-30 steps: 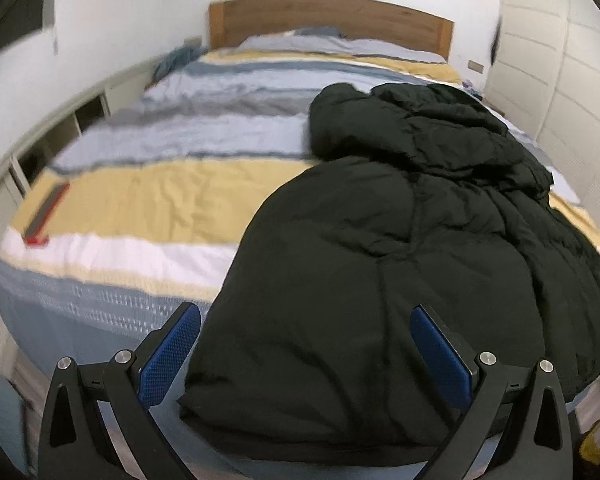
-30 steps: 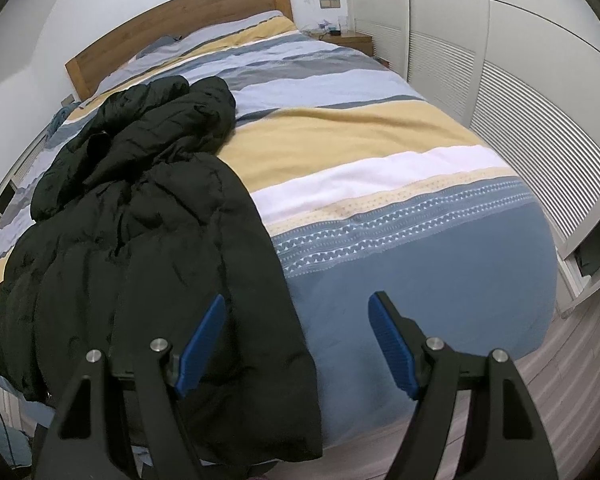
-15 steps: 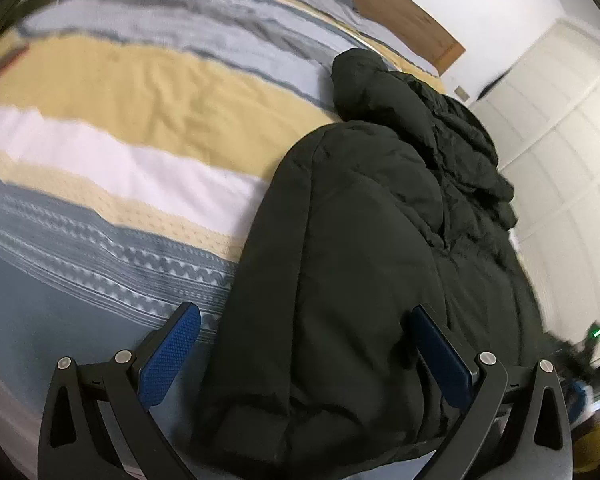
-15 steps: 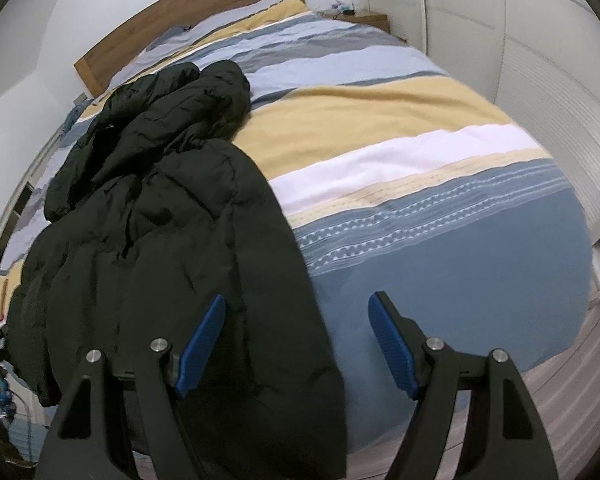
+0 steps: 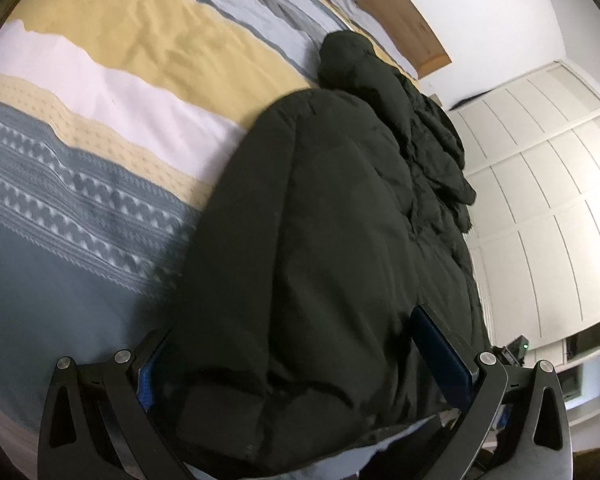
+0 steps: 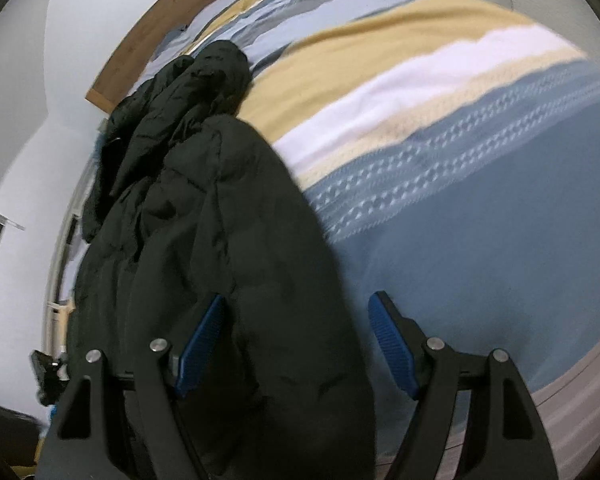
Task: Fold large clothes
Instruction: 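Close both grippers on the coat's side edge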
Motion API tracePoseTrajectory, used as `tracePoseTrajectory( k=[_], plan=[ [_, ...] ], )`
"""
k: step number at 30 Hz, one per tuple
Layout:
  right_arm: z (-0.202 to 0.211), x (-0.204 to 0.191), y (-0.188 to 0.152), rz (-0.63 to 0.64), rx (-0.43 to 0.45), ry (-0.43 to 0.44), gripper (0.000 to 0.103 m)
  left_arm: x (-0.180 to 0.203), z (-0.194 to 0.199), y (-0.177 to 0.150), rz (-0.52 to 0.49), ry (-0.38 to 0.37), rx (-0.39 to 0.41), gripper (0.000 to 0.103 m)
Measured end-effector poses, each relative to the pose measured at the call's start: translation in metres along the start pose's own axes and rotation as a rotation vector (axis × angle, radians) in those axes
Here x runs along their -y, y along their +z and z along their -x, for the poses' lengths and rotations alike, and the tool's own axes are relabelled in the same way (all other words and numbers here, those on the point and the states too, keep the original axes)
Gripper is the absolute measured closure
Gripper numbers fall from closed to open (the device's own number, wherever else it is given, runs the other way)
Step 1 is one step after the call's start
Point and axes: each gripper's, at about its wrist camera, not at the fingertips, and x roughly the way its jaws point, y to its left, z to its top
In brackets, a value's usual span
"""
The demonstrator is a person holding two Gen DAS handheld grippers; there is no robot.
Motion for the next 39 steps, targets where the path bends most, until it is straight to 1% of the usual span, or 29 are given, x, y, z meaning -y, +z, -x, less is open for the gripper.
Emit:
tracePoseTrajectory(
  k=[3, 6, 9, 14, 16, 18, 21, 26, 29, 31, 32, 35, 37, 38, 39],
  plan=[
    [-0.003, 0.001, -0.005, -0.012, -0.02, 0.062, 0.028, 0.004, -0.001, -0.005, 0.004, -0.032, -0.011, 0.001],
    [-0.004, -0.004, -0.012, 0.001, -0.055, 0.119, 0.028, 0.009, -0.003, -0.01, 0.008, -0.065, -0.02, 0.001],
    [-0.005, -0.008, -0.021, 0.01, -0.087, 0.163, 0.028, 0.013, -0.005, -0.015, 0.011, -0.073, -0.019, 0.001],
    [0.0, -0.009, -0.034, 0.011, -0.099, 0.19, 0.028, 0.018, -0.006, -0.022, 0.021, -0.089, -0.024, 0.007],
    [0.001, -0.01, -0.039, 0.015, -0.102, 0.196, 0.028, 0.019, -0.006, -0.024, 0.025, -0.098, -0.024, 0.011],
    [0.002, -0.009, -0.043, 0.014, -0.105, 0.192, 0.028, 0.02, -0.004, -0.027, 0.03, -0.103, -0.021, 0.019],
    [0.003, -0.009, -0.047, 0.008, -0.099, 0.183, 0.029, 0.022, -0.002, -0.029, 0.042, -0.112, -0.016, 0.025],
    [0.003, -0.013, -0.052, 0.017, -0.086, 0.169, 0.031, 0.026, -0.002, -0.035, 0.037, -0.097, -0.026, 0.028],
    [0.001, -0.015, -0.052, 0.009, -0.075, 0.161, 0.037, 0.028, -0.005, -0.037, 0.035, -0.084, -0.03, 0.028],
    [0.001, -0.015, -0.052, 0.001, -0.064, 0.153, 0.044, 0.028, -0.005, -0.037, 0.039, -0.074, -0.029, 0.03],
    [0.0, -0.016, -0.052, -0.001, -0.06, 0.149, 0.046, 0.028, -0.005, -0.037, 0.042, -0.07, -0.03, 0.03],
    [0.0, -0.015, -0.053, -0.012, -0.046, 0.141, 0.054, 0.028, -0.006, -0.037, 0.048, -0.061, -0.029, 0.032],
    [0.0, -0.013, -0.053, -0.022, -0.038, 0.143, 0.063, 0.029, -0.007, -0.037, 0.046, -0.047, -0.028, 0.034],
    [0.0, -0.013, -0.054, -0.023, -0.034, 0.143, 0.066, 0.028, -0.007, -0.037, 0.042, -0.034, -0.028, 0.039],
    [0.0, -0.013, -0.054, -0.021, -0.029, 0.146, 0.072, 0.029, -0.009, -0.037, 0.036, -0.007, -0.028, 0.046]
  ],
)
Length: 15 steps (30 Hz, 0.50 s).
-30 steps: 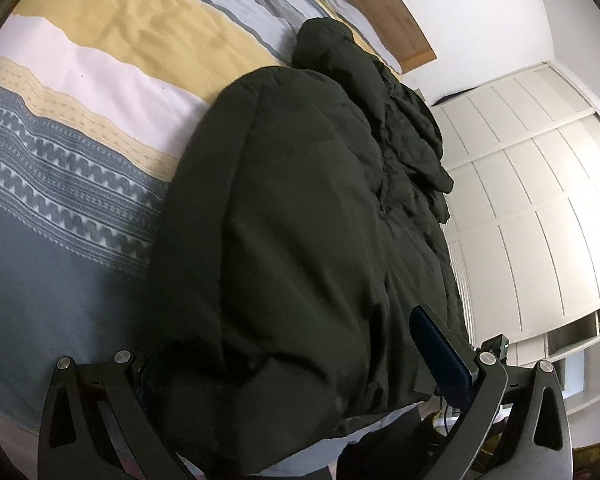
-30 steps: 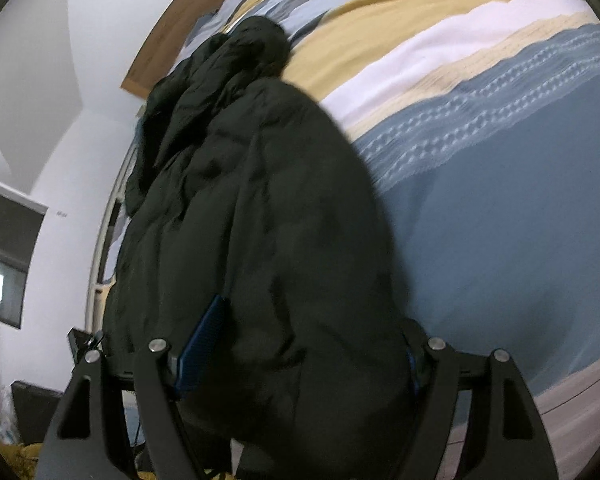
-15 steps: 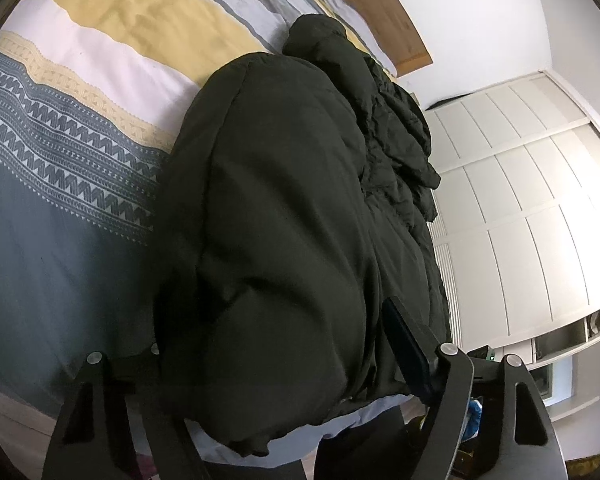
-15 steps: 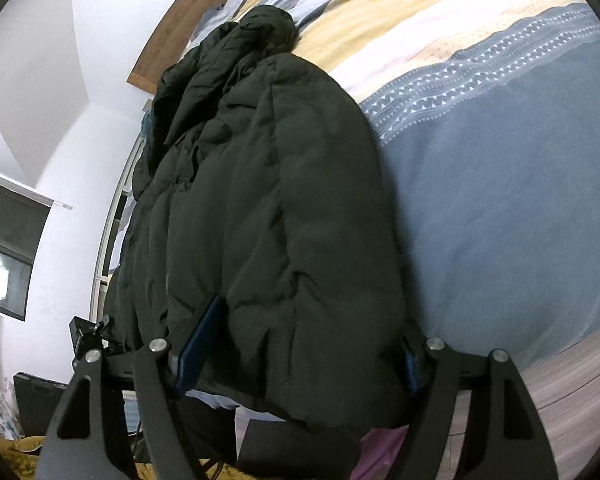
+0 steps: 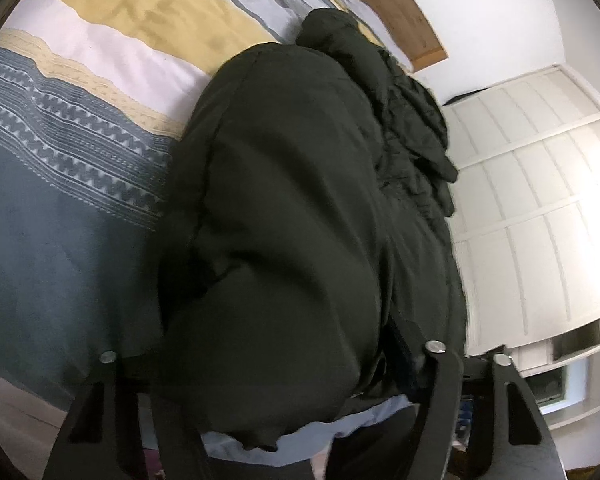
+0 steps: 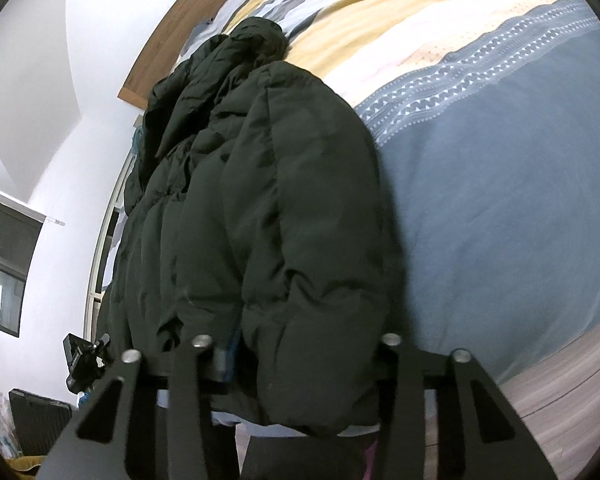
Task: Fold large clothes
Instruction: 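Close both grippers on the coat's side edge, then lift the side edge with both grippers and fold it across the coat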
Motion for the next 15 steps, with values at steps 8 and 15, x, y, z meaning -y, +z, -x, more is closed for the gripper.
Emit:
tracePoseTrajectory(
  k=[8, 15],
  plan=[
    [0.001, -0.018, -0.001, 0.069, 0.021, -0.012, 0.084, -0.005, -0.004, -0.001, 0.01, 0.028, 0.016, 0.062],
    [0.002, -0.02, -0.002, 0.076, 0.032, -0.03, 0.086, 0.0, -0.006, -0.002, -0.021, 0.033, 0.029, 0.077]
  ],
)
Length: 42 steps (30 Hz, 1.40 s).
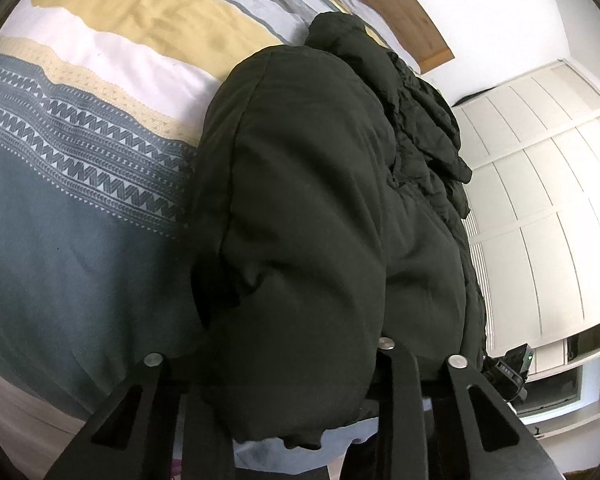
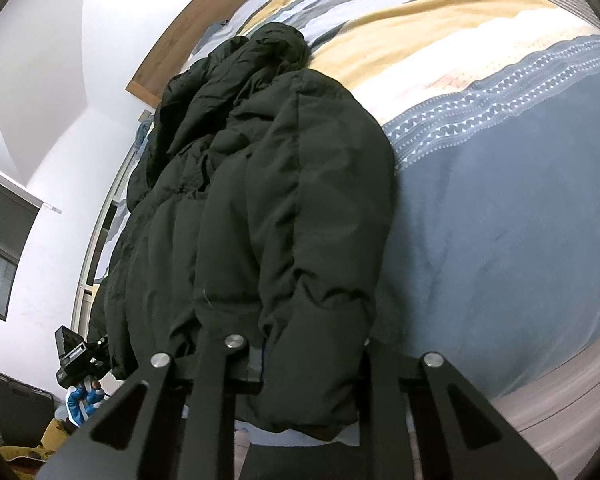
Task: Fold large clothes
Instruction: 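Lift the side edge with both grippers and fold it across the coat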
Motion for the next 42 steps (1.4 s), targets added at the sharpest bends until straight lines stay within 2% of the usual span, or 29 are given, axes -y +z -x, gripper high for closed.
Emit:
tracePoseTrajectory(
  k=[7, 11, 23, 30, 38, 42],
  plan=[
    [-0.001, -0.004, 0.002, 0.017, 0.009, -0.001, 0.09, 0.006, 0.001, 0.002, -0.025, -0.006, 0.014, 0.086],
    [0.011, -0.01, 0.008, 0.024, 0.056, 0.005, 0.091, 0.017, 0.006, 0.008, -0.038, -0.026, 0.038, 0.089],
    [0.037, -0.053, 0.063, 0.092, 0.187, 0.068, 0.092, 0.077, 0.032, 0.065, -0.119, -0.134, 0.144, 0.09],
    [0.046, -0.069, 0.118, 0.068, 0.271, 0.155, 0.092, 0.102, 0.038, 0.125, -0.097, -0.233, 0.197, 0.09],
    [0.035, -0.093, 0.212, 0.031, 0.361, 0.217, 0.092, 0.128, 0.019, 0.219, -0.041, -0.322, 0.258, 0.09],
    [0.015, -0.105, 0.265, 0.004, 0.397, 0.21, 0.092, 0.144, -0.005, 0.272, -0.053, -0.303, 0.283, 0.09]
  ],
)
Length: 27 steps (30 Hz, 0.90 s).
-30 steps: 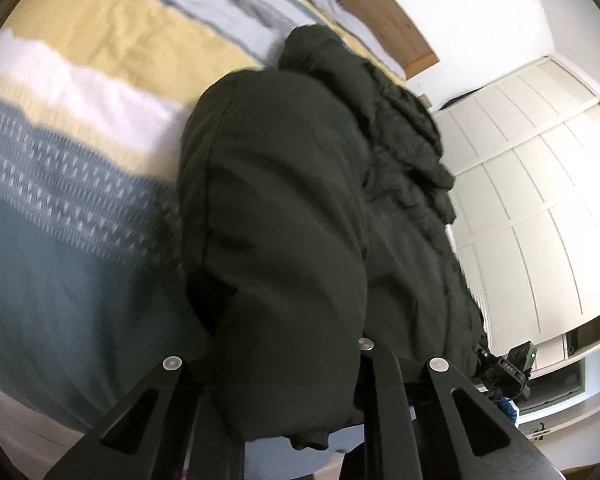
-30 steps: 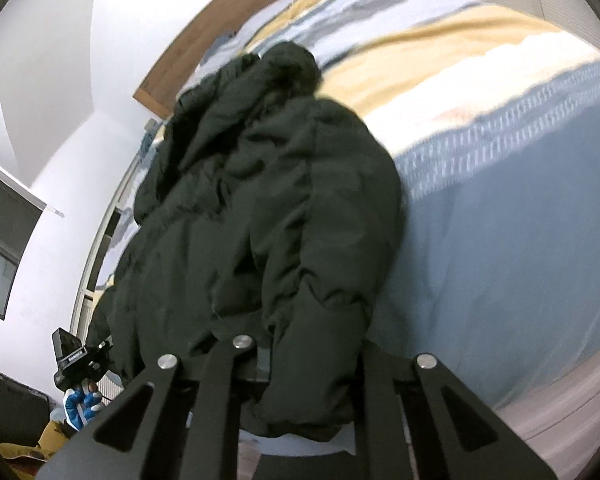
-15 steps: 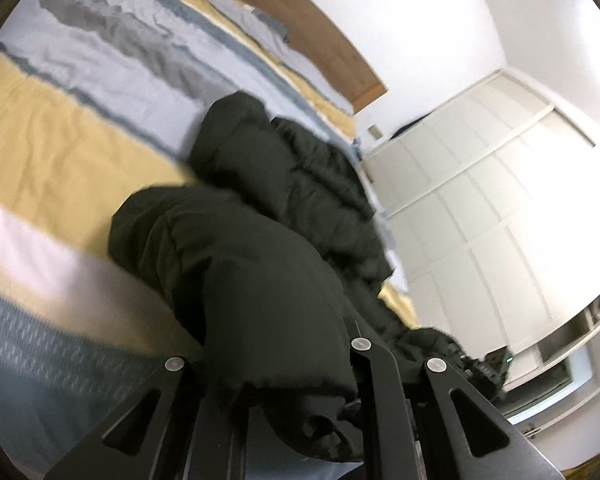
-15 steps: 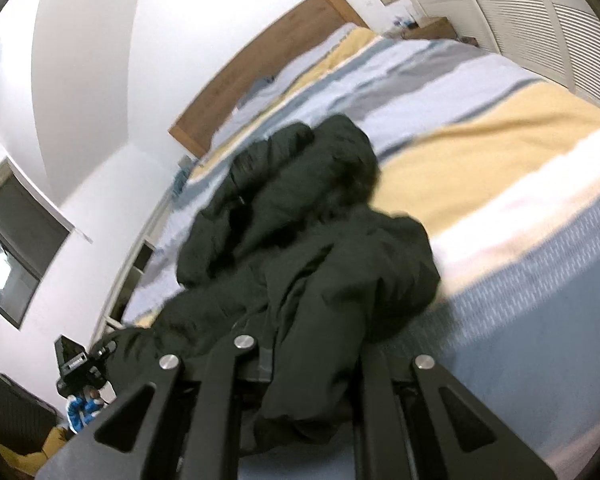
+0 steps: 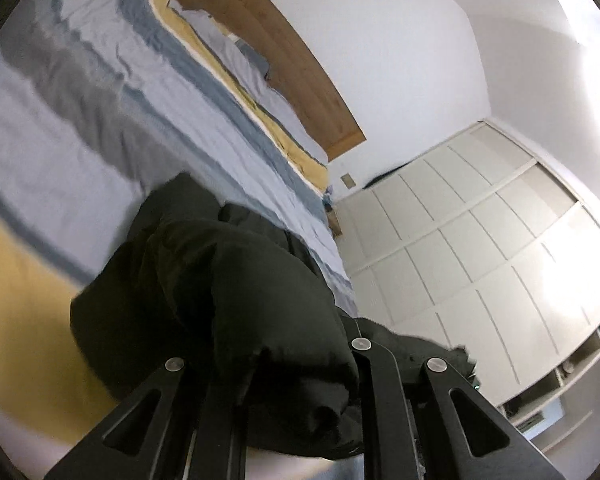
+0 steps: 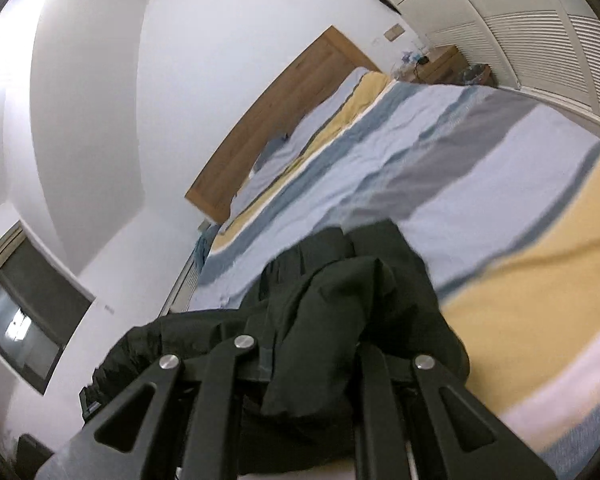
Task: Fold large clothes
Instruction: 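Lift the side edge with both grippers and fold it across the coat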
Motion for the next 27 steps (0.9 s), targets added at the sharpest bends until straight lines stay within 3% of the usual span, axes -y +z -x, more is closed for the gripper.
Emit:
tracePoseTrajectory(
  k=[6, 13, 19, 23, 25, 27],
  plan=[
    [-0.084, 0.0, 0.044, -0.002, -0.004, -0.075, 0.092, -0.018, -0.072, 0.049, 0.007, 0.088, 0.002, 0.089],
    [-0.171, 0.042, 0.059, -0.087, -0.05, -0.215, 0.092, -0.069, -0.157, 0.079, 0.039, 0.229, -0.052, 0.084],
    [-0.22, 0.07, 0.058, -0.073, -0.087, -0.3, 0.091, -0.104, -0.208, 0.088, 0.061, 0.258, -0.094, 0.082],
    [-0.239, 0.084, 0.053, -0.075, -0.111, -0.315, 0.089, -0.112, -0.217, 0.087, 0.074, 0.244, -0.114, 0.079],
    [-0.239, 0.088, 0.052, -0.097, -0.107, -0.303, 0.088, -0.111, -0.214, 0.09, 0.078, 0.221, -0.109, 0.074],
    [-0.235, 0.088, 0.053, -0.103, -0.098, -0.277, 0.08, -0.109, -0.206, 0.095, 0.108, 0.168, -0.084, 0.057]
  ],
)
